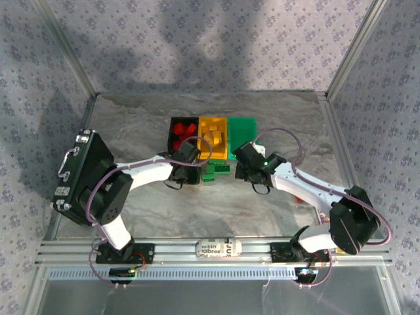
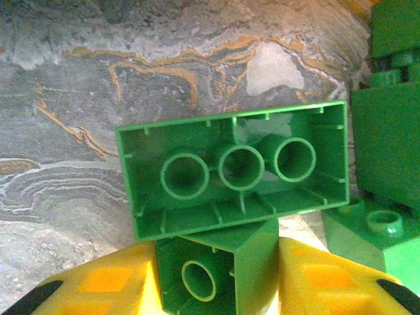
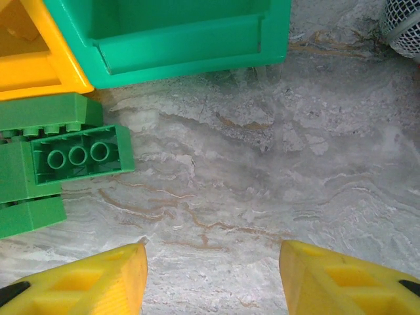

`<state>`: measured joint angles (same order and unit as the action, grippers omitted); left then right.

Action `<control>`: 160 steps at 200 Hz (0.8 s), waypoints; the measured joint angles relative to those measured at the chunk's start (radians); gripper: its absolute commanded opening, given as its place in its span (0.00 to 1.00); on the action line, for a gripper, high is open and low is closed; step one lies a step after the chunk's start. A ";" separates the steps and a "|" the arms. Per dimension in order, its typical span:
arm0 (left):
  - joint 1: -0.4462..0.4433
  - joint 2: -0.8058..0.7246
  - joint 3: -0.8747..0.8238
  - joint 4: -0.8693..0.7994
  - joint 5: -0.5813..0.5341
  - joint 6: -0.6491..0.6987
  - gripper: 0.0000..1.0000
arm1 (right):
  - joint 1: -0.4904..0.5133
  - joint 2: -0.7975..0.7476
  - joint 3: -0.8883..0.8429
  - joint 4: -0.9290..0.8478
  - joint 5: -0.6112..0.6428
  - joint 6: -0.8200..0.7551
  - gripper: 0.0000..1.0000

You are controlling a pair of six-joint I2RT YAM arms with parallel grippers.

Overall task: Sort the legos into containers by color
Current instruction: Pick up the lego from the center of the table, then place the lego in the container.

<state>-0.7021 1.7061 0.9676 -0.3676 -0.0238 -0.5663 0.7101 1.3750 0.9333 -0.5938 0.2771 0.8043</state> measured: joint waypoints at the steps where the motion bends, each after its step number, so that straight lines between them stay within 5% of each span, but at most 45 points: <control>1: -0.001 0.000 0.000 0.000 0.000 0.000 0.40 | 0.000 0.000 0.000 0.000 0.000 0.000 0.57; 89: -0.085 -0.193 0.093 -0.077 -0.017 0.062 0.42 | -0.050 -0.125 -0.098 -0.001 0.008 0.029 0.57; 160: -0.090 0.053 0.416 -0.049 0.032 0.176 0.41 | -0.105 -0.377 -0.209 -0.044 0.027 0.076 0.57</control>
<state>-0.7921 1.7592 1.3838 -0.4164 0.0086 -0.3901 0.6056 0.9977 0.7242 -0.6376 0.3042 0.8803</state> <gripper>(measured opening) 0.412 0.572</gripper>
